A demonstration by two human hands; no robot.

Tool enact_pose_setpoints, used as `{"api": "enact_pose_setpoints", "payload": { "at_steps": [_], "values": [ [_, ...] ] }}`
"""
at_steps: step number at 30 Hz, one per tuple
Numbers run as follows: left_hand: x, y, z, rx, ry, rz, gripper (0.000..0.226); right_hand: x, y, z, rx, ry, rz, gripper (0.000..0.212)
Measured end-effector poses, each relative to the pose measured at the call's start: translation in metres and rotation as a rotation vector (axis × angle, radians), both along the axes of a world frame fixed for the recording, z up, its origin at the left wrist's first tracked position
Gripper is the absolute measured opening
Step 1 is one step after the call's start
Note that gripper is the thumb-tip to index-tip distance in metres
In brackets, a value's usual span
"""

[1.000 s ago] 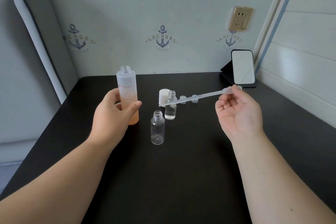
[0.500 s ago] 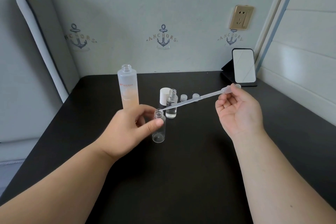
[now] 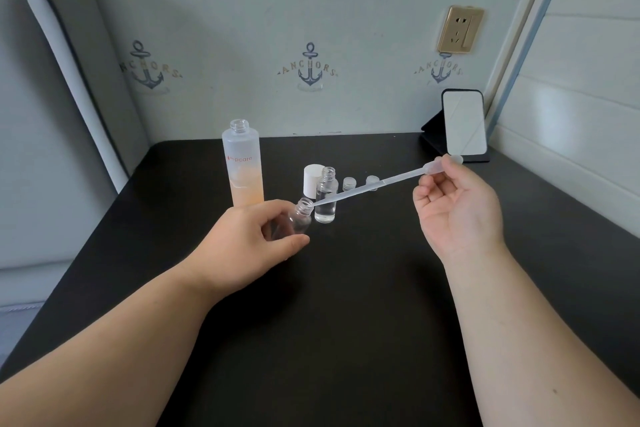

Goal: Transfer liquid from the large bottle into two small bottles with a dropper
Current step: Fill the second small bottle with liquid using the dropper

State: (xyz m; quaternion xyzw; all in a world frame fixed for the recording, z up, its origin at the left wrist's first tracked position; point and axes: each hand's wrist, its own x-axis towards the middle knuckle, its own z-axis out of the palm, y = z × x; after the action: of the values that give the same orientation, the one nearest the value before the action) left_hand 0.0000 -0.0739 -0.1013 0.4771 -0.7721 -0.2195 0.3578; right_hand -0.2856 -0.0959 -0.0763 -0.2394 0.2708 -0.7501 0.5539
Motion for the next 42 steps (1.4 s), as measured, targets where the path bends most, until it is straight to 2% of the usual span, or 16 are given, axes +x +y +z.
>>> {"api": "enact_pose_setpoints", "payload": {
  "at_steps": [15,33,39,42],
  "values": [
    [-0.0018,-0.0046,-0.0049,-0.069,-0.038,0.045,0.019,-0.0007,-0.0015,-0.0020,0.005,0.065,-0.002,0.027],
    [0.0018,-0.0087,-0.0074,-0.077,-0.046,0.051,0.020,0.0020,-0.0005,-0.0019,0.047,0.111,-0.058,0.015],
    [0.0016,-0.0096,-0.0058,-0.077,-0.036,0.039,0.016,0.0028,-0.0008,0.0005,0.040,0.139,-0.060,0.025],
    [0.0014,-0.0094,-0.0056,-0.075,-0.041,0.042,0.014,0.0026,-0.0003,0.0008,0.042,0.152,-0.073,0.023]
  ]
}}
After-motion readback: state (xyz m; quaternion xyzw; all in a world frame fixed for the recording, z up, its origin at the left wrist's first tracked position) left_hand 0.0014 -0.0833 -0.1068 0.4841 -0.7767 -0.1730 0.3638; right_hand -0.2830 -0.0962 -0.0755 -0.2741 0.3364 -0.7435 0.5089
